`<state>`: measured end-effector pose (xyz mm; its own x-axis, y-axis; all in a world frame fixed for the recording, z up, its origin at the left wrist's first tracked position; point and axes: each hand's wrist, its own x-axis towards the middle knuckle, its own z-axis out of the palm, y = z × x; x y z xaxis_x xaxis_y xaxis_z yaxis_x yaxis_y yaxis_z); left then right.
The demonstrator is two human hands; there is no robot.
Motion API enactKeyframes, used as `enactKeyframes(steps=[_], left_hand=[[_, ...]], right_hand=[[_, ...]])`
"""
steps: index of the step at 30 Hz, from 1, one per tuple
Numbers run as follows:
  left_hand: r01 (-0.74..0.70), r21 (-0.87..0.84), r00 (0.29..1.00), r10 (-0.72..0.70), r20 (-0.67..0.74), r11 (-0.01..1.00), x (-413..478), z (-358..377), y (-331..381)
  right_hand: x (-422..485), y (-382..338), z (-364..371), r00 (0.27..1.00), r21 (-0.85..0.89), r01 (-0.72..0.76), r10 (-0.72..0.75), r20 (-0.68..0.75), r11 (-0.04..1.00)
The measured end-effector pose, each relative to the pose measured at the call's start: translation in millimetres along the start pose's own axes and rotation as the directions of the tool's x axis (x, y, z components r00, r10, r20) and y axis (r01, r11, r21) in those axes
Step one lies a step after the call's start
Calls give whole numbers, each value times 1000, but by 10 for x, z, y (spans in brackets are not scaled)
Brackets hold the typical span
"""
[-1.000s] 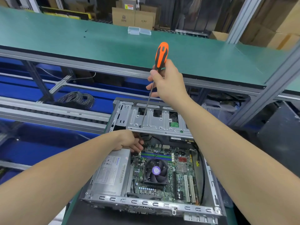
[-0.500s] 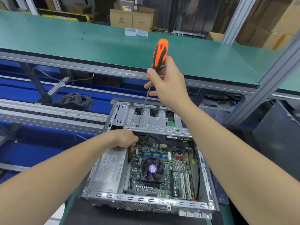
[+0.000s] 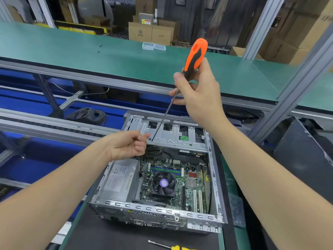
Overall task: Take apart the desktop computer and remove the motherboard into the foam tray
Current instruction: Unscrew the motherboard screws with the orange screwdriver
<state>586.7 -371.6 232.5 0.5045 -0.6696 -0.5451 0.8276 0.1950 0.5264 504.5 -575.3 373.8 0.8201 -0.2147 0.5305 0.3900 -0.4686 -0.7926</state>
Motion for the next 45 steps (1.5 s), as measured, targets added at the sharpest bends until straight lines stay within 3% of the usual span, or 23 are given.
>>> enactKeyframes(steps=[4, 9, 12, 14, 17, 19, 23, 27, 35, 45], left_hand=[[-61, -5, 996, 60, -65, 998, -34, -2, -78], [-214, 286, 948, 269, -168, 934, -95, 55, -98], [-313, 634, 895, 443, -53, 707, -147, 18, -47], [-377, 761, 875, 472, 106, 528, -187, 4, -28], [-454, 826, 851, 436, 292, 333, -219, -31, -32], [-491, 833, 826, 439, 353, 255, -195, -97, -42], [-459, 881, 815, 449, 366, 117, -110, -223, -76], [-431, 902, 734, 569, 370, -30, 22, -297, -136], [-461, 887, 670, 648, 363, -20, 163, -369, -189], [-475, 880, 661, 656, 365, -12, 162, -358, -189]], right_hand=[[-70, -45, -79, 1000, 29, -9, 9, 9, 1000], [-211, 24, 13, 996, 38, -39, 36, 79, 999], [-302, 122, 140, 991, 14, -48, 45, 127, 999], [-359, 207, 245, 987, -7, -50, 50, 156, 999], [-451, 355, 420, 975, -19, -77, 79, 207, 997], [-517, 455, 532, 967, -66, -57, 72, 245, 996], [-632, 603, 706, 949, -139, -40, 81, 306, 989], [-643, 669, 774, 951, -133, -47, 85, 296, 990], [-579, 723, 787, 960, -96, -73, 96, 265, 993], [-562, 709, 792, 957, -119, -59, 90, 275, 991]])
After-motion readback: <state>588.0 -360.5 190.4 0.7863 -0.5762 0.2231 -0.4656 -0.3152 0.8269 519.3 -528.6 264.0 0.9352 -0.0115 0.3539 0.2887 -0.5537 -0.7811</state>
